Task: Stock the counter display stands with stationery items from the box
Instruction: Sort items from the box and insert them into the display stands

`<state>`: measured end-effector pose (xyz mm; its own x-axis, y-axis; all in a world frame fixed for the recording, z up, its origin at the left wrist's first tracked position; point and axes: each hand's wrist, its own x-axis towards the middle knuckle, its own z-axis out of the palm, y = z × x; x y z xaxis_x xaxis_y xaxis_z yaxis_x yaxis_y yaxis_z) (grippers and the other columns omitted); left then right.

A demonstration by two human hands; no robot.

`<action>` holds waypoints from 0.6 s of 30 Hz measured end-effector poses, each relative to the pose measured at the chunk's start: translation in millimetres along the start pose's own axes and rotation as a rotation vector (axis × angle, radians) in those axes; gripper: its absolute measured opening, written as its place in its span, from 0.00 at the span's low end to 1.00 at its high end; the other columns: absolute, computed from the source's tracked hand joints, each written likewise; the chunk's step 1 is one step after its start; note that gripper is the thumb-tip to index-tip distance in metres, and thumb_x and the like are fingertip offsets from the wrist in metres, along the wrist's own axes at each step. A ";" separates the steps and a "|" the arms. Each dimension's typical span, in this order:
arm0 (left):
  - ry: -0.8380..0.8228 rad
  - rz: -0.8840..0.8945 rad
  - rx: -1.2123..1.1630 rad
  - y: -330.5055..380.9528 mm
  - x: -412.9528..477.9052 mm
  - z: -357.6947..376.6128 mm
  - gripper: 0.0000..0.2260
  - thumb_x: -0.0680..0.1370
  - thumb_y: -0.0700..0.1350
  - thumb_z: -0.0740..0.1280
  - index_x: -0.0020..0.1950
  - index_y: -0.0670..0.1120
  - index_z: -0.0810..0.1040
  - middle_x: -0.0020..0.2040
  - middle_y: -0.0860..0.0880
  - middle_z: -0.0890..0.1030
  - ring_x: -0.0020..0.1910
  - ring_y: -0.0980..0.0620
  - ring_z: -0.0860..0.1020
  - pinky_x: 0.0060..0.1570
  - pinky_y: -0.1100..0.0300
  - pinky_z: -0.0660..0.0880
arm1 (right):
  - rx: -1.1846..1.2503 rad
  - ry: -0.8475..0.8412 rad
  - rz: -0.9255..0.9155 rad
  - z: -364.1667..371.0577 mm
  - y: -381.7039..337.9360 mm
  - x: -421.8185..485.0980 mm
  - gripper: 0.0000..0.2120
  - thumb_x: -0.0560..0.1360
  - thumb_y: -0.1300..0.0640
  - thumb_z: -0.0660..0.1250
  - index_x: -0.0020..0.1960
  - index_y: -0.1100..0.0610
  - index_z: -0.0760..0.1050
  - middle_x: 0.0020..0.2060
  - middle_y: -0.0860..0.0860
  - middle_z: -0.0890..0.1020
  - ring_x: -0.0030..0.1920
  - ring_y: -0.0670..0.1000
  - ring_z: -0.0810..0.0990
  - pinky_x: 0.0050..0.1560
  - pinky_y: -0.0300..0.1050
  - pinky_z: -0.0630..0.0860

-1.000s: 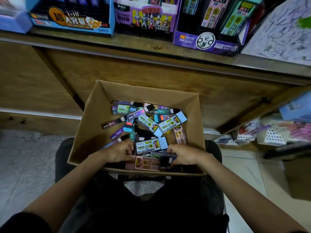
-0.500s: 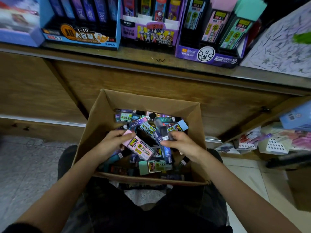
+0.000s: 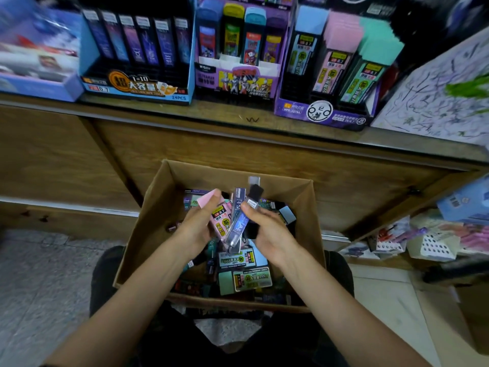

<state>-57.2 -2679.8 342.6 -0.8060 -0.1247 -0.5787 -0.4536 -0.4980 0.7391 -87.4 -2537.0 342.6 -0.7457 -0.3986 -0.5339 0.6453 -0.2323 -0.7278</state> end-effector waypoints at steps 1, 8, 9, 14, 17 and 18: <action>-0.082 0.016 -0.025 0.2 -2.1 0.8 0.15 0.76 0.53 0.66 0.54 0.43 0.79 0.50 0.43 0.84 0.50 0.46 0.82 0.49 0.53 0.77 | 0.014 0.025 0.000 3.5 -1.2 0.2 0.19 0.64 0.55 0.73 0.52 0.62 0.79 0.46 0.54 0.84 0.50 0.51 0.81 0.58 0.47 0.73; -0.276 0.198 0.120 1.1 -8.3 3.3 0.15 0.67 0.34 0.72 0.53 0.43 0.80 0.49 0.45 0.84 0.49 0.51 0.82 0.47 0.64 0.78 | 0.093 0.131 0.019 14.9 -6.8 -3.7 0.20 0.69 0.56 0.73 0.58 0.62 0.76 0.55 0.58 0.81 0.55 0.53 0.80 0.51 0.44 0.75; -0.259 0.198 0.166 2.9 -8.5 2.7 0.15 0.68 0.33 0.72 0.53 0.43 0.80 0.48 0.46 0.85 0.48 0.52 0.82 0.45 0.65 0.77 | 0.063 0.141 0.009 14.6 -6.6 -4.8 0.19 0.68 0.55 0.73 0.56 0.61 0.76 0.54 0.57 0.81 0.55 0.52 0.80 0.52 0.45 0.76; -0.172 0.208 0.214 12.2 -11.1 2.3 0.14 0.67 0.34 0.73 0.51 0.44 0.81 0.47 0.46 0.85 0.47 0.50 0.83 0.43 0.63 0.77 | -0.486 0.070 -0.146 14.6 -16.6 -16.5 0.17 0.77 0.47 0.64 0.61 0.55 0.75 0.58 0.51 0.80 0.60 0.50 0.77 0.64 0.50 0.72; -0.197 0.216 0.153 22.8 -15.9 4.4 0.17 0.63 0.40 0.76 0.51 0.44 0.82 0.48 0.44 0.85 0.47 0.47 0.83 0.47 0.56 0.79 | -0.571 0.023 -0.240 16.9 -33.5 -25.2 0.14 0.80 0.50 0.58 0.60 0.56 0.73 0.50 0.51 0.80 0.47 0.46 0.80 0.51 0.42 0.76; -0.200 0.222 0.133 26.8 -17.3 5.8 0.18 0.62 0.41 0.76 0.51 0.44 0.82 0.48 0.44 0.85 0.47 0.47 0.83 0.47 0.55 0.80 | -0.578 0.023 -0.260 17.9 -39.1 -27.8 0.13 0.81 0.51 0.57 0.59 0.56 0.73 0.44 0.50 0.79 0.39 0.44 0.77 0.43 0.40 0.75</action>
<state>-57.6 -2686.0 374.4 -0.9435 -0.0396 -0.3290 -0.2938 -0.3594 0.8857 -88.9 -2532.8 393.6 -0.8733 -0.3733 -0.3132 0.2536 0.2006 -0.9463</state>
